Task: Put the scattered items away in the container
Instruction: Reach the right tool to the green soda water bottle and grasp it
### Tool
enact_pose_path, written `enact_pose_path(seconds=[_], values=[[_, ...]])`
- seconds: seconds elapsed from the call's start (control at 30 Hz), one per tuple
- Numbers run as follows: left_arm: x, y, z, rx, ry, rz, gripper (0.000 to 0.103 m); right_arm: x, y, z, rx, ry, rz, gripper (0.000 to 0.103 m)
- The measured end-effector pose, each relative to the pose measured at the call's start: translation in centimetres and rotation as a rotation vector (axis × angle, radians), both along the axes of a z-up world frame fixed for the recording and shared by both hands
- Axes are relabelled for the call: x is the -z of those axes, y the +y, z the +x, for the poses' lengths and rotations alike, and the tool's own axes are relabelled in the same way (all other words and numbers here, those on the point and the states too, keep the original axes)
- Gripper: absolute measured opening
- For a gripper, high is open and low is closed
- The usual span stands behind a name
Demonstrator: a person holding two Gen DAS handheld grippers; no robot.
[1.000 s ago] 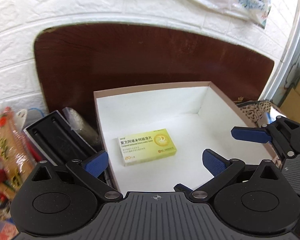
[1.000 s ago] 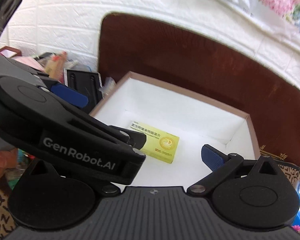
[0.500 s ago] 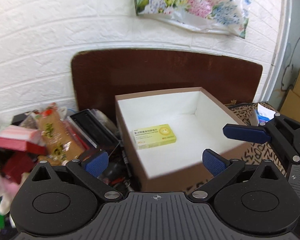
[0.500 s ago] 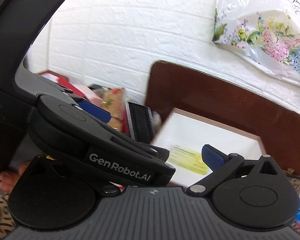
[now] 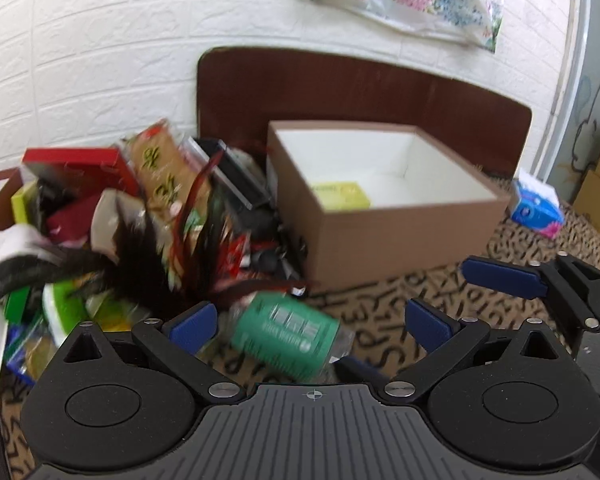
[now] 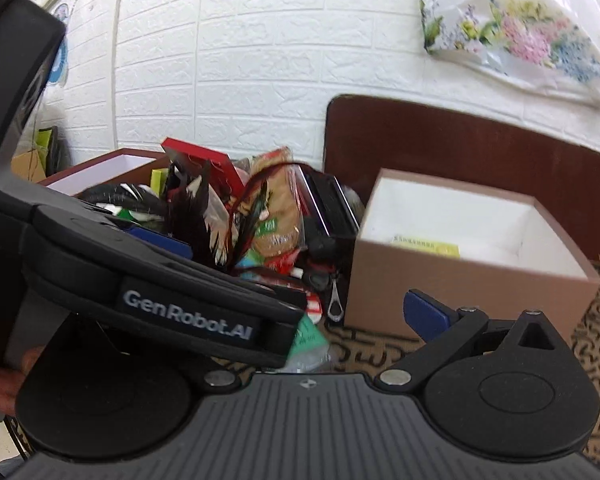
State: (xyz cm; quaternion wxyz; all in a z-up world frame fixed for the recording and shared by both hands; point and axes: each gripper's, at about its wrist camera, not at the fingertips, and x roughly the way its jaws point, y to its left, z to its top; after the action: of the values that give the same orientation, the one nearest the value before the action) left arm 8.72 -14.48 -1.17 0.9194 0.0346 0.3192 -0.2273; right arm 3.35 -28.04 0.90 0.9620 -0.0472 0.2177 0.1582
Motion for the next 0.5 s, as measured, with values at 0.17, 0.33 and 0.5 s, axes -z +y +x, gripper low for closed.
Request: enact_pose_path(seconds=[0.17,0.33,0.5], values=[[1.9,0.8,-0.2,-0.026,0.037,0.036,0.103,1.9,-0.2,-0.7,0.047,0.050,0.014,0.103],[3.0,1.1,-0.3,-0.027,0.064,0.052,0.103,3.1,0.1,-1.0,0.040,0.091,0.033,0.103],[3.2,1.2,-0.2,-0.040,0.065,0.065,0.103,3.4,0.4,-0.8,0.038,0.095,0.038,0.103]])
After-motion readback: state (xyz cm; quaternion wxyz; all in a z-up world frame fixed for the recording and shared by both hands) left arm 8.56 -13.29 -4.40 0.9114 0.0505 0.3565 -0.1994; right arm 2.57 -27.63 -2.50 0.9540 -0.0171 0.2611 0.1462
